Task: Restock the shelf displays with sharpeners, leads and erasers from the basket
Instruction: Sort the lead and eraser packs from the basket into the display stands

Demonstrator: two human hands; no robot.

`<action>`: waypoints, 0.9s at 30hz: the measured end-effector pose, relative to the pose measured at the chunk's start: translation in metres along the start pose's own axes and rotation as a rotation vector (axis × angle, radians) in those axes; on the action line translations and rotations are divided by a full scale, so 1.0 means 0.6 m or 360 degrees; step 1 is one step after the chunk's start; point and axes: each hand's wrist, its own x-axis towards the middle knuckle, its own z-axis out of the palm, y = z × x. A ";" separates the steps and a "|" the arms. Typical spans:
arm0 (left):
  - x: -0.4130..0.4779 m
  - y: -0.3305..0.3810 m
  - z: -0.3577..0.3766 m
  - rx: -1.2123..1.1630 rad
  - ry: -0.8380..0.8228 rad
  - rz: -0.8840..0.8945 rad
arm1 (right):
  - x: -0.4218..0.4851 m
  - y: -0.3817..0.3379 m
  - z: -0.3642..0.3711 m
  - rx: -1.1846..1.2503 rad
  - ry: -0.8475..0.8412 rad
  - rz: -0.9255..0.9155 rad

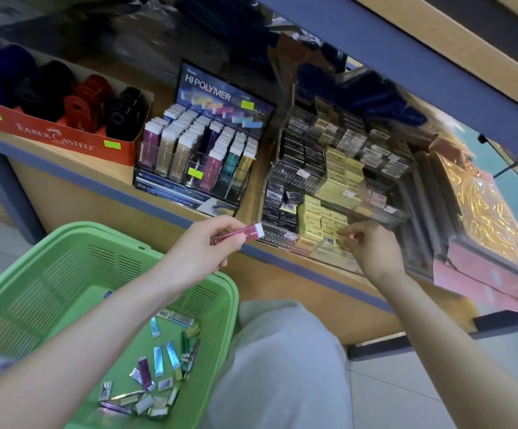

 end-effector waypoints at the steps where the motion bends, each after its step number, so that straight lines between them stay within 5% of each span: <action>1: 0.000 0.000 0.000 0.0018 0.0007 -0.0012 | -0.004 -0.009 -0.001 -0.0070 0.0050 -0.0071; 4: -0.002 0.001 -0.001 0.0022 0.0051 -0.0055 | -0.033 -0.072 -0.011 0.0261 0.0131 -0.0253; 10: -0.005 0.002 -0.016 0.0027 0.0159 0.0042 | -0.107 -0.206 0.003 0.0881 -0.0564 -0.0371; 14: -0.011 0.005 -0.028 0.0105 0.0344 0.0167 | -0.123 -0.234 0.026 0.1247 -0.0771 -0.0267; 27: -0.022 0.000 -0.107 0.0918 0.0483 0.0422 | -0.043 -0.279 0.005 0.1127 -0.0134 -0.0388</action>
